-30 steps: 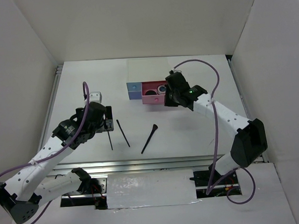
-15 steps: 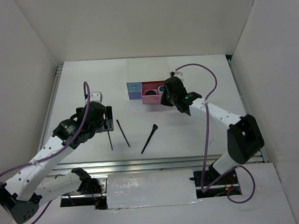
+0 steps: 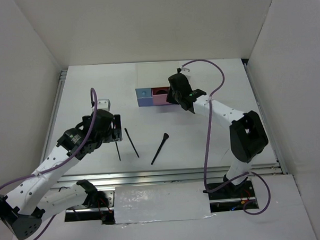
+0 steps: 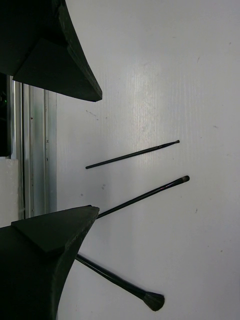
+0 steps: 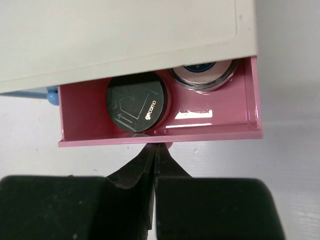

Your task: Organize the makeup

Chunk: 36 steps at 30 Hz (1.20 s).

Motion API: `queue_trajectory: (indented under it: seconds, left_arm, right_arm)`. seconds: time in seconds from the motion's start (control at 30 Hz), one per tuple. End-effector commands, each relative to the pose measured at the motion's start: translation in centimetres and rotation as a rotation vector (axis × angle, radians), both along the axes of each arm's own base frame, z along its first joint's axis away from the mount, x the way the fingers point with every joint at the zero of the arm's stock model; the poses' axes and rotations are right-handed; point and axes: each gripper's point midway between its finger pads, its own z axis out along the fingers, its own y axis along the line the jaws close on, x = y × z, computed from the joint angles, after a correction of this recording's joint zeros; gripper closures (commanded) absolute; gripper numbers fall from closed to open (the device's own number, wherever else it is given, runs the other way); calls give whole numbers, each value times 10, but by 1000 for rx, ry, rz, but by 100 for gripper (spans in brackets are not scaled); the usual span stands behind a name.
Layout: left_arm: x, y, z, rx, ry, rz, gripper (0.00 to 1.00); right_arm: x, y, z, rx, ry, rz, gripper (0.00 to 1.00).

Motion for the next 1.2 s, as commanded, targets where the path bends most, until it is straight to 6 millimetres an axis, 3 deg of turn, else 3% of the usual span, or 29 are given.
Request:
queue_trajectory:
  seconds: [0.0,0.37,0.77,0.93,1.17]
  left_arm:
    - [4,-2,8,-16,-35,-14,1]
    - [5,-3,5,-11,-25,-22,1]
    - [6,-7,3,-14,-17,-40,1]
    - [6,-6,3,-13,-14,-38,1]
    - [6,-7,2,-15,-11,-42,1]
  right_arm:
    - [25,5,17,28,-68,-17,100]
    - [59,20,20,82,-103,-12,100]
    - [80,9,15,78,-113,-45,100]
    - [70,12,14,105,-111,-24,99]
    - [32,16,32,267,-188,43,80]
